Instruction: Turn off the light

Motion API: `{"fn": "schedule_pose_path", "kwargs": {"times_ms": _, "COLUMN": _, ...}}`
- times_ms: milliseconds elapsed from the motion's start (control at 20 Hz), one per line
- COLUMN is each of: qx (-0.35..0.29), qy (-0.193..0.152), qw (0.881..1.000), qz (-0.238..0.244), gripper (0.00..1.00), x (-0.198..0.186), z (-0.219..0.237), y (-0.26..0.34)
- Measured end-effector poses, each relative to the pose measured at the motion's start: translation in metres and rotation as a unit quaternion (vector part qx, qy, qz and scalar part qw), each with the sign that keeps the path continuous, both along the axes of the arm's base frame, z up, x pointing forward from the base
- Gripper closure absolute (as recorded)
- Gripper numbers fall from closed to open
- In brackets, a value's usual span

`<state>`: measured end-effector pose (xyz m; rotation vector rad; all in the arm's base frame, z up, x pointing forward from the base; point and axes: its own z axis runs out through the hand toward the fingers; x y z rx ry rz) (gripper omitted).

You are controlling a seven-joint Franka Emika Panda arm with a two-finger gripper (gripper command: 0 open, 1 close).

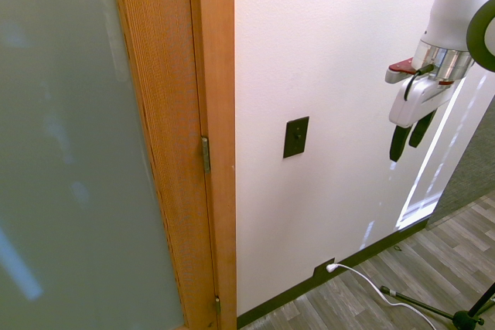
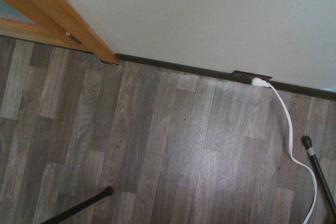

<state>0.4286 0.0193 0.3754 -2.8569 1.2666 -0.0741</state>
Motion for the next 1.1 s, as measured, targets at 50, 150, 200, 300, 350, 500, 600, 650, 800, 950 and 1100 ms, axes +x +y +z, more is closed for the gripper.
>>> {"fn": "schedule_pose_path", "kwargs": {"times_ms": 50, "qx": 0.0, "qy": 0.001, "qw": 1.0, "qz": 0.0, "gripper": 0.0, "x": 0.0, "z": -0.001, "y": 0.0}}
{"fn": "schedule_pose_path", "kwargs": {"times_ms": 150, "qx": -0.006, "qy": 0.01, "qw": 1.0, "qz": 0.006, "gripper": 0.0, "x": -0.003, "z": 0.0, "y": 0.002}}
{"fn": "schedule_pose_path", "kwargs": {"times_ms": 200, "qx": -0.006, "qy": 0.01, "qw": 1.0, "qz": 0.006, "gripper": 0.0, "x": -0.003, "z": 0.0, "y": 0.002}}
{"fn": "schedule_pose_path", "kwargs": {"times_ms": 300, "qx": -0.008, "qy": -0.004, "qw": 1.0, "qz": 0.012, "gripper": 0.0, "x": 0.0, "z": 0.002, "y": 0.009}}
{"fn": "schedule_pose_path", "kwargs": {"times_ms": 350, "qx": -0.008, "qy": -0.014, "qw": 1.0, "qz": 0.014, "gripper": 0.0, "x": 0.002, "z": 0.002, "y": 0.017}}
{"fn": "schedule_pose_path", "kwargs": {"times_ms": 500, "qx": -0.005, "qy": -0.048, "qw": 0.998, "qz": 0.026, "gripper": 0.0, "x": 0.016, "z": 0.004, "y": 0.051}}
{"fn": "schedule_pose_path", "kwargs": {"times_ms": 600, "qx": 0.009, "qy": -0.077, "qw": 0.997, "qz": 0.026, "gripper": 0.0, "x": 0.038, "z": 0.007, "y": 0.064}}
{"fn": "schedule_pose_path", "kwargs": {"times_ms": 650, "qx": 0.019, "qy": -0.088, "qw": 0.996, "qz": 0.021, "gripper": 0.0, "x": 0.053, "z": 0.006, "y": 0.066}}
{"fn": "schedule_pose_path", "kwargs": {"times_ms": 800, "qx": 0.041, "qy": -0.114, "qw": 0.993, "qz": -0.001, "gripper": 0.0, "x": 0.103, "z": -0.015, "y": 0.062}}
{"fn": "schedule_pose_path", "kwargs": {"times_ms": 950, "qx": 0.051, "qy": -0.152, "qw": 0.987, "qz": -0.023, "gripper": 1.0, "x": 0.132, "z": -0.045, "y": 0.065}}
{"fn": "schedule_pose_path", "kwargs": {"times_ms": 1100, "qx": 0.039, "qy": -0.203, "qw": 0.977, "qz": -0.061, "gripper": 1.0, "x": 0.122, "z": -0.066, "y": 0.069}}
